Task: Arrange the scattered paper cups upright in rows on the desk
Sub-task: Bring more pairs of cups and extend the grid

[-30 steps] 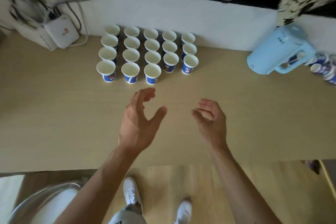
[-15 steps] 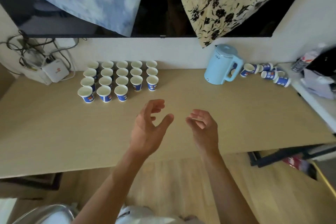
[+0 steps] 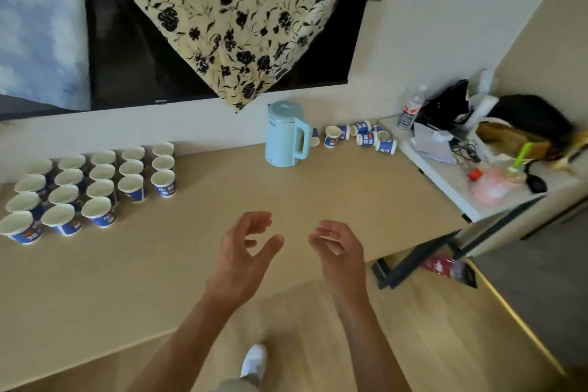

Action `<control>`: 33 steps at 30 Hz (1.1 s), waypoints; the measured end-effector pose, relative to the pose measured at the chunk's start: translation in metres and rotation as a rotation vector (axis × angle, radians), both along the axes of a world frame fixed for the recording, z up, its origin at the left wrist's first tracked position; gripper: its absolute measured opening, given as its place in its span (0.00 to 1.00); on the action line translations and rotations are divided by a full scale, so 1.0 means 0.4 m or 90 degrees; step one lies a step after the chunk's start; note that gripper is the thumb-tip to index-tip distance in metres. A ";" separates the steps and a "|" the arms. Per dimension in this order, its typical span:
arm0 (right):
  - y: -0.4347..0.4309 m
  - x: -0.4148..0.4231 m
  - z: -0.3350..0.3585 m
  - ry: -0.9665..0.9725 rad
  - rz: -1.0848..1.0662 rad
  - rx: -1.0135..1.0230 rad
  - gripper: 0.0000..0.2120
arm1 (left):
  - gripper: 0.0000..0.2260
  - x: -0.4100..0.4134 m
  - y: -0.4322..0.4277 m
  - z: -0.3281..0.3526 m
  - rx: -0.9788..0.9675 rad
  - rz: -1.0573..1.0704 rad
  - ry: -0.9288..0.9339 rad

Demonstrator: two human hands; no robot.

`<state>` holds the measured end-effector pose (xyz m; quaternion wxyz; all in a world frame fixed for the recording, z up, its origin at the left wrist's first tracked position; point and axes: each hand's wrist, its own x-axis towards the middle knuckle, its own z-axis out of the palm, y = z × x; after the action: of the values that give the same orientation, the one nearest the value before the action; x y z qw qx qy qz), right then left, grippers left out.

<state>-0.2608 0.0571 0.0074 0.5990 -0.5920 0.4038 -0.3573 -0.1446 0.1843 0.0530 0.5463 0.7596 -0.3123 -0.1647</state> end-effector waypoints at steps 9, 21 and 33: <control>-0.306 -0.109 -0.073 0.045 -0.069 0.022 0.09 | 0.13 -0.043 -0.386 -0.062 -0.002 -0.098 0.020; -0.768 -0.096 -0.086 0.118 -0.074 0.024 0.11 | 0.12 -0.028 -0.835 -0.057 0.000 -0.116 0.073; -1.359 0.090 -0.226 0.395 0.061 -0.100 0.29 | 0.11 -0.019 -1.141 -0.157 0.059 0.072 0.146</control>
<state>-0.2248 -0.4863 -0.0831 0.4159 -0.7356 0.5098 -0.1615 -0.1520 -0.2720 -0.0098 0.5509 0.7767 -0.1966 -0.2338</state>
